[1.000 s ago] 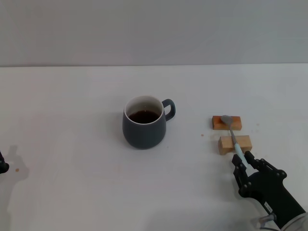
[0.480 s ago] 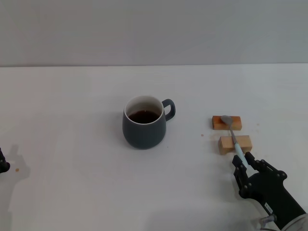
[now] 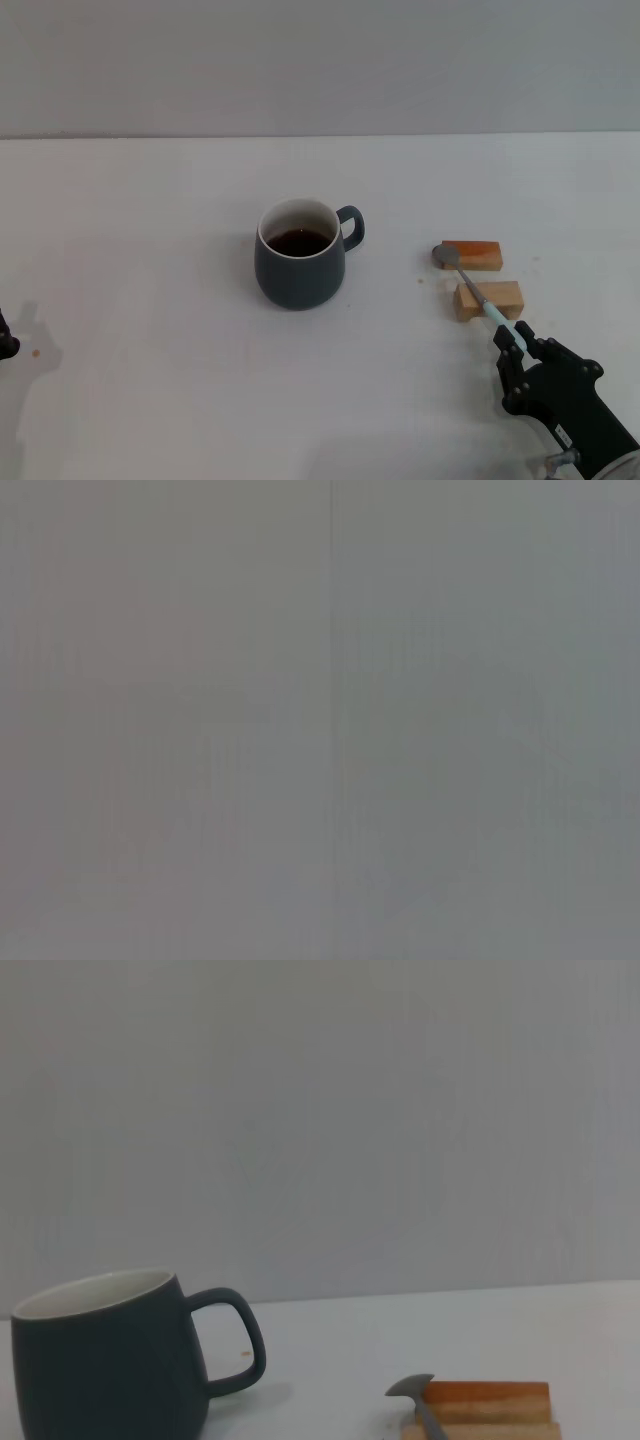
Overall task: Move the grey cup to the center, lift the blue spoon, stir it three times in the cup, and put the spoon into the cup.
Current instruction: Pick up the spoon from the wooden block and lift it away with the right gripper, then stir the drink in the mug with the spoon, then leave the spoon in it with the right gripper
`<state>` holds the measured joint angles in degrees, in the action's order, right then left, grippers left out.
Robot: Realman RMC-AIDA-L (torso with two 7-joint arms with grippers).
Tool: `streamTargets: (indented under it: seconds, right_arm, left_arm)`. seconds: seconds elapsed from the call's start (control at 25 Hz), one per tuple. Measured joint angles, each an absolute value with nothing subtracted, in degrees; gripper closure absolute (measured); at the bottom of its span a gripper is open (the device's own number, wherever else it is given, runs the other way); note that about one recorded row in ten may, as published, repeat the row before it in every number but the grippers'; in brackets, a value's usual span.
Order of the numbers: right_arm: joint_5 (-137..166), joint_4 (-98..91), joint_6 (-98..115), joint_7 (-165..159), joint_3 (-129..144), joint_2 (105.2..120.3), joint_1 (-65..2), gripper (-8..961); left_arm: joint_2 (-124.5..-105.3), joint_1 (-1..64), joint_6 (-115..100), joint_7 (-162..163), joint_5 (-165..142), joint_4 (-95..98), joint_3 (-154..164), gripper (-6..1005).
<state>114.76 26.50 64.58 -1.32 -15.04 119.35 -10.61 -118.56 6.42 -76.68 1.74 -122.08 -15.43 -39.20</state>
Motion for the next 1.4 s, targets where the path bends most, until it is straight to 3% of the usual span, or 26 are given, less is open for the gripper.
streamTargets:
  seconds: [0.36,0.52,0.6,0.64,0.68,0.72,0.8,0.84,0.88,0.96,1.16,1.28,1.4]
  right_arm:
    - [115.3,29.0,68.1,-0.1,-14.4,118.83,-9.6,796]
    - [116.4,32.8,68.3,1.4,-14.4,117.82,-9.5,796]
    - [117.1,35.5,68.1,1.6,-14.4,116.67,-9.5,796]
    - [117.4,38.7,67.8,1.7,-14.5,114.88,-9.7,796]
    - [117.4,38.7,67.8,1.7,-14.5,114.88,-9.7,796]
    - [117.4,41.8,67.7,3.2,-14.7,113.20,-10.1,797]
    - [117.4,43.7,67.6,5.0,-15.0,112.39,-10.2,797]
    - [117.3,48.2,66.9,9.6,-16.1,110.75,-10.3,797]
    - [117.3,48.2,66.9,9.6,-16.1,110.75,-10.3,797]
    - [117.8,54.6,63.6,14.3,-18.7,108.22,-10.7,797]
    - [121.1,64.2,54.0,19.1,-26.0,105.96,-12.1,797]
    - [122.0,69.1,44.7,22.4,-31.4,105.90,-12.0,797]
    - [125.2,75.6,30.5,26.8,-39.4,107.27,-11.2,797]
  left_arm:
    - [-118.56,6.4,-76.8,1.7,-122.1,-15.5,-39.2,1001]
    - [-118.56,6.4,-76.8,1.7,-122.1,-15.4,-39.2,1001]
    - [-118.56,6.4,-76.8,1.7,-122.1,-15.4,-39.2,1001]
    - [-118.56,6.3,-76.8,1.8,-122.1,-15.4,-39.2,1001]
    - [-118.56,6.3,-76.8,1.8,-122.1,-15.4,-39.2,1001]
    - [-118.56,6.3,-76.8,1.8,-122.1,-15.4,-39.2,1001]
    - [-118.56,6.2,-76.8,1.8,-122.1,-15.4,-39.2,1001]
    - [-118.56,6.2,-76.8,1.8,-122.1,-15.4,-39.2,1001]
    - [-118.56,6.2,-76.8,1.8,-122.1,-15.4,-39.2,1001]
    - [-118.56,6.4,-76.8,1.8,-122.1,-15.4,-39.2,1001]
    - [-118.56,6.7,-76.8,1.9,-122.1,-15.4,-39.2,1001]
    - [-118.57,6.7,-76.8,1.9,-122.1,-15.4,-39.2,1001]
    - [-118.56,6.7,-76.8,2.0,-121.9,-15.4,-39.3,1001]
